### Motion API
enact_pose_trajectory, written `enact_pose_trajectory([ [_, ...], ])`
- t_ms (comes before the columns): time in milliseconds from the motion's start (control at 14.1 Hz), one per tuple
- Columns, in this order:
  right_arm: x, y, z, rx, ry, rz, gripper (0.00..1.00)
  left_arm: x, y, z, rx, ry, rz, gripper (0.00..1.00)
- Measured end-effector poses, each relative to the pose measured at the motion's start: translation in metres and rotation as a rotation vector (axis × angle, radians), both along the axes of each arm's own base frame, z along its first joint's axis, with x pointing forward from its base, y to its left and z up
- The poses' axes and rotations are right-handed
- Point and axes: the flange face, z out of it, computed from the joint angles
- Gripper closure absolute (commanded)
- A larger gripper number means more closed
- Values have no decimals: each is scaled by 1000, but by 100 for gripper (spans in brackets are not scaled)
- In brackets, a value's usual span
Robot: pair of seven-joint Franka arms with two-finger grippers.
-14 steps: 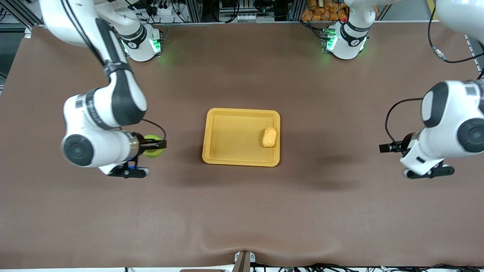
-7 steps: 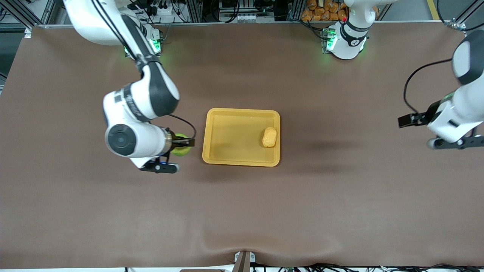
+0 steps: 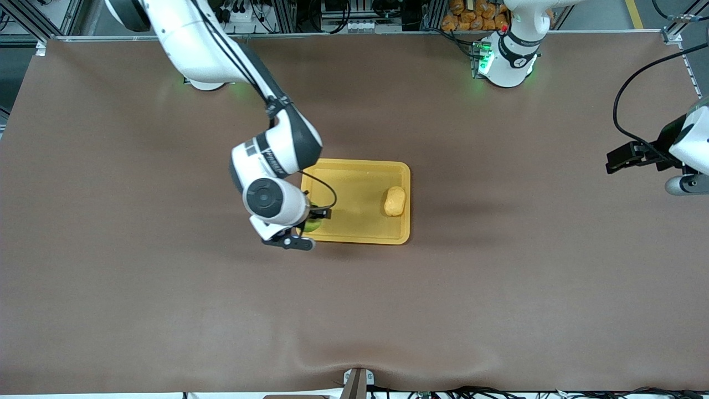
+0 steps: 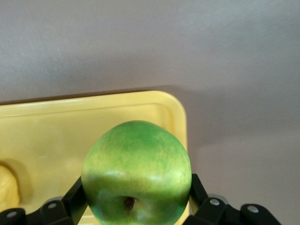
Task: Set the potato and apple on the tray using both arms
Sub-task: 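Carry the green apple with the right gripper over the tray, then lower the apple onto the tray and open the right gripper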
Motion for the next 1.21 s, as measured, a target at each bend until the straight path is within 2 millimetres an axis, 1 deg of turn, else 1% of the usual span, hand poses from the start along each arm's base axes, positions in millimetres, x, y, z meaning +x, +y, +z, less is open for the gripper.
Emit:
enact_pose_trajectory([
  [213,-15,8,-23,-14,-1,-13,100,-14,-12,13,10,25,-43,0],
  [427,-27,13,-36,-30,13,-15,100,-29,-18,29,-12,38,-80,0],
  [569,-35,17,-42,-37,23,-5,100,-33,-17,34,-33,39,-114,0],
  [782,-42,19,-48,-47,35,1,100,-41,-7,43,-67,41,-117,0],
  [995,-49,17,-58,-61,54,5,100,-47,-9,52,-75,29,-123,0],
  [1066,-51,16,-60,-64,58,6,82,-48,-12,52,-75,28,-128,0],
  [1137,-52,17,-61,-65,59,7,40,-48,-13,53,-75,26,-129,0],
  [1209,-53,19,-61,-68,58,-1,0,-48,-12,54,-75,24,-127,0],
])
